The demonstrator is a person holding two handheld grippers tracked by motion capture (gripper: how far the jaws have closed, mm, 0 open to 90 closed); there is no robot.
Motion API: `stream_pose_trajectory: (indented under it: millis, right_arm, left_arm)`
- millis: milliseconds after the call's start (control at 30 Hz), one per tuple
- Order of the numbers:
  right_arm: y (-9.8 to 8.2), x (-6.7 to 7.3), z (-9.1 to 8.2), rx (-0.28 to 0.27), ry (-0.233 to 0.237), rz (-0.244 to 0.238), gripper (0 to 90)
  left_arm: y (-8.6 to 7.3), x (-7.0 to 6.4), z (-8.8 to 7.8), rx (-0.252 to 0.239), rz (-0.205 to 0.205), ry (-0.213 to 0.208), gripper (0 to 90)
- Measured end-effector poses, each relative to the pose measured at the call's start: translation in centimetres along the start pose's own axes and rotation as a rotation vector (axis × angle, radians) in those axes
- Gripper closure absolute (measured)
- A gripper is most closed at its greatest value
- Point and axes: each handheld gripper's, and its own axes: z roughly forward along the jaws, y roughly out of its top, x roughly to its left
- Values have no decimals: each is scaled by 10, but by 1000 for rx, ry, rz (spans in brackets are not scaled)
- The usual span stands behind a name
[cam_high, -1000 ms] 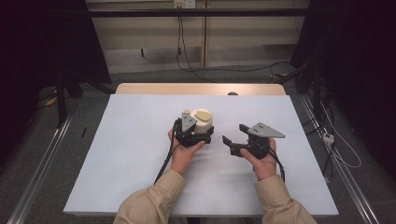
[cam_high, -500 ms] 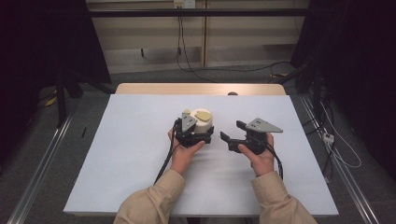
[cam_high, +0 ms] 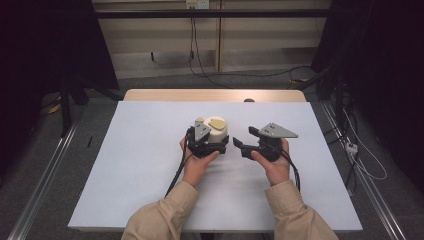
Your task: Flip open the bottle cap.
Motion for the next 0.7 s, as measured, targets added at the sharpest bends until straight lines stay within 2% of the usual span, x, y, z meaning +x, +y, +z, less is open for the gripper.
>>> stream_pose_trajectory:
  millis: [33,67,133,167,233,267,367,400,500,700]
  right_arm:
    - [1,0,0,1,2,-4,298]
    - [1,0,0,4,1,-14,382]
    - [2,0,1,10,-17,-25,478]
    - [2,0,1,10,-17,-25,478]
    - [3,0,2,6,12,-11,560]
    - [5,0,2,5,33,-1,644]
    - [8,2,3,6,43,2,726]
    - [8,2,3,6,43,2,726]
    - [11,4,6,20,46,-16,815]
    - [11,5,13,39,70,-11,892]
  left_arm:
    - [0,0,0,0,0,1,51]
    - [0,0,0,0,-1,1,51]
    - [0,0,0,1,0,2,51]
    - [0,0,0,1,-1,3,51]
    - [0,0,0,2,-1,3,51]
    - [0,0,0,3,-1,4,52]
    - [0,0,0,3,-1,5,51]
    - [0,0,0,5,-2,4,51]
    - [0,0,0,4,-2,4,51]
    - [0,0,0,3,-2,4,51]
